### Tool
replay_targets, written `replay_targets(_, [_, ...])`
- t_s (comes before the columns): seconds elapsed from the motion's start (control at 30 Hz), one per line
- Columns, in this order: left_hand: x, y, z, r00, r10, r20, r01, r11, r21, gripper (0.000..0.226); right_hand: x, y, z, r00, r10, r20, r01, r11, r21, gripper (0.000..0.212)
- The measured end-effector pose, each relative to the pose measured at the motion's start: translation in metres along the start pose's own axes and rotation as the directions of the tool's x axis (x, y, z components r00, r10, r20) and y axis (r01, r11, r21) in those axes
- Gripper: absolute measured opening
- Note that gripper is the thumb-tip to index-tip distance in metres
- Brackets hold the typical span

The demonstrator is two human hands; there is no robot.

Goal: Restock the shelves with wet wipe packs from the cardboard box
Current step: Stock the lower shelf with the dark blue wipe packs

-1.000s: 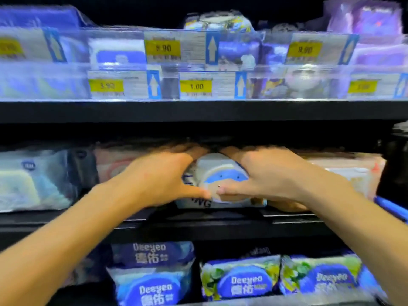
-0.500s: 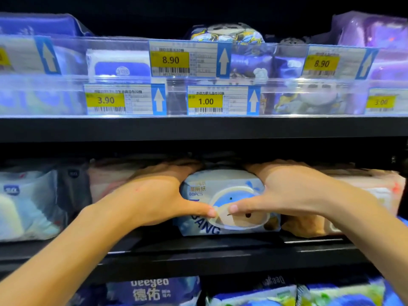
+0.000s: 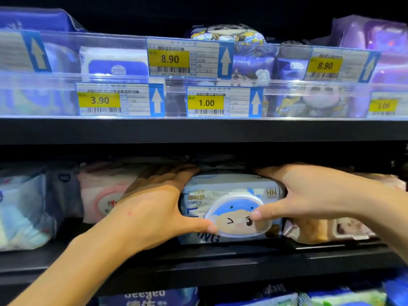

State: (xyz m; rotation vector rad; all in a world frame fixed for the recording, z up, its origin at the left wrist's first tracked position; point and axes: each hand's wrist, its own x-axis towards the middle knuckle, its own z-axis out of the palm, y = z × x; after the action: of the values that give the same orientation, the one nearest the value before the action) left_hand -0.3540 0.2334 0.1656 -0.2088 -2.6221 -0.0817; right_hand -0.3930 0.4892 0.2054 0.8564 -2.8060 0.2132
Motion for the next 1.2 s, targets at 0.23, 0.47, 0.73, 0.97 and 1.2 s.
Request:
replay_targets(0.23, [-0.007, 0.006, -0.002, 0.998, -0.015, -0.058, 0.015, 1.0, -0.006, 0.099, 0.0, -0.011, 0.002, 0.989, 0.144, -0.018, -0.143, 0.951, -0.274, 0.105])
replay_targets(0.47, [-0.056, -0.046, -0.028, 0.948, 0.205, -0.245, -0.103, 0.921, 0.375, 0.05, 0.021, -0.106, -0.005, 0.997, -0.067, -0.031, 0.056, 0.962, -0.266, 0.09])
replay_targets(0.73, [-0.026, -0.095, -0.054, 0.942, -0.305, 0.142, 0.211, 0.864, 0.457, 0.072, 0.093, -0.17, 0.035, 0.998, -0.039, 0.054, 0.052, 0.96, -0.273, 0.062])
replay_targets(0.97, [-0.015, -0.092, -0.055, 0.925, -0.324, 0.2, 0.206, 0.867, 0.453, 0.073, 0.089, -0.168, 0.036, 0.993, 0.112, -0.045, -0.12, 0.92, -0.374, 0.076])
replay_targets(1.2, [-0.102, -0.136, -0.083, 0.986, -0.038, -0.163, 0.105, 0.899, 0.424, 0.056, 0.064, -0.197, 0.03, 0.984, -0.087, -0.156, 0.022, 0.926, -0.377, 0.056])
